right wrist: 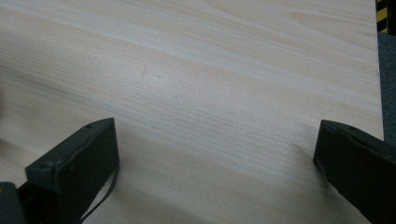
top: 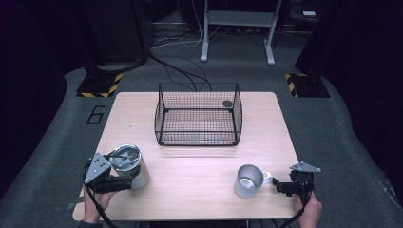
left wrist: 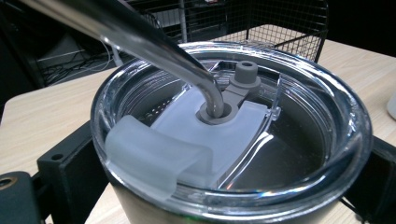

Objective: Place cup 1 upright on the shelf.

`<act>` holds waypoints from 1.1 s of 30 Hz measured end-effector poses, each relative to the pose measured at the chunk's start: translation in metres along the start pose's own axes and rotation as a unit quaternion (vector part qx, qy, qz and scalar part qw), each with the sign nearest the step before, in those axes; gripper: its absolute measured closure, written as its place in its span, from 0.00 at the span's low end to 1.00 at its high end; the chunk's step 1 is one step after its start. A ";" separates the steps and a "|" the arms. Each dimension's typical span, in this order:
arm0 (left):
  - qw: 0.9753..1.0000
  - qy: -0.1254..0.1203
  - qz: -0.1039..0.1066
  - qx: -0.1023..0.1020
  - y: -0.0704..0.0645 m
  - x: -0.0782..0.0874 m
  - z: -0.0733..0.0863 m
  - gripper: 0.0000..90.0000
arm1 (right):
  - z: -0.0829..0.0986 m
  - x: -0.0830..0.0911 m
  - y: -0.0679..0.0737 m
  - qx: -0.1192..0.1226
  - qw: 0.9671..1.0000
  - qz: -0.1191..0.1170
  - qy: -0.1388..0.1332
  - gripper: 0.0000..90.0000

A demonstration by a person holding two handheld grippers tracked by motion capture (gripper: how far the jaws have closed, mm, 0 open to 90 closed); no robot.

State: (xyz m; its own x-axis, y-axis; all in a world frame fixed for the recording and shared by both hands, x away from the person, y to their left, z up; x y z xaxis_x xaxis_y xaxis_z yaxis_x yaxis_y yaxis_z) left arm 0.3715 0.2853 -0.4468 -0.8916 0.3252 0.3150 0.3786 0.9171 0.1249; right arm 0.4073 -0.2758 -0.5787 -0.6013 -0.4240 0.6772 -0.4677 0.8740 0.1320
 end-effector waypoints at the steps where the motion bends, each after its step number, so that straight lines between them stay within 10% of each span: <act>1: 1.000 -0.001 0.002 -0.001 0.000 0.000 -0.002 0.05 | 0.000 0.000 0.000 0.000 1.000 0.000 0.000 0.00; 33: 0.997 -0.023 0.056 -0.056 -0.032 -0.024 -0.058 0.05 | 0.000 0.000 0.000 0.000 1.000 -0.001 0.000 0.00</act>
State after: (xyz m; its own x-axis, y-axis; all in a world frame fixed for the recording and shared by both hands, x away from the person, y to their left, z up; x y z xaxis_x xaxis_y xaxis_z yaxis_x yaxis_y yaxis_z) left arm 0.3948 0.2346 -0.4041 -0.8519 0.4364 0.2893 0.4990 0.8441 0.1961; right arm 0.4074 -0.2756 -0.5786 -0.6008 -0.4258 0.6766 -0.4694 0.8730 0.1326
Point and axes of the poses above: each handheld gripper's, and its own axes: x roughly backward along the jaws, z roughly out of its underside, y roughly to its left, the point moved 7 cm from there along -x, roughly forward along the jaws, and after that the axes turned 11 degrees about -z, right-handed, at the moved point
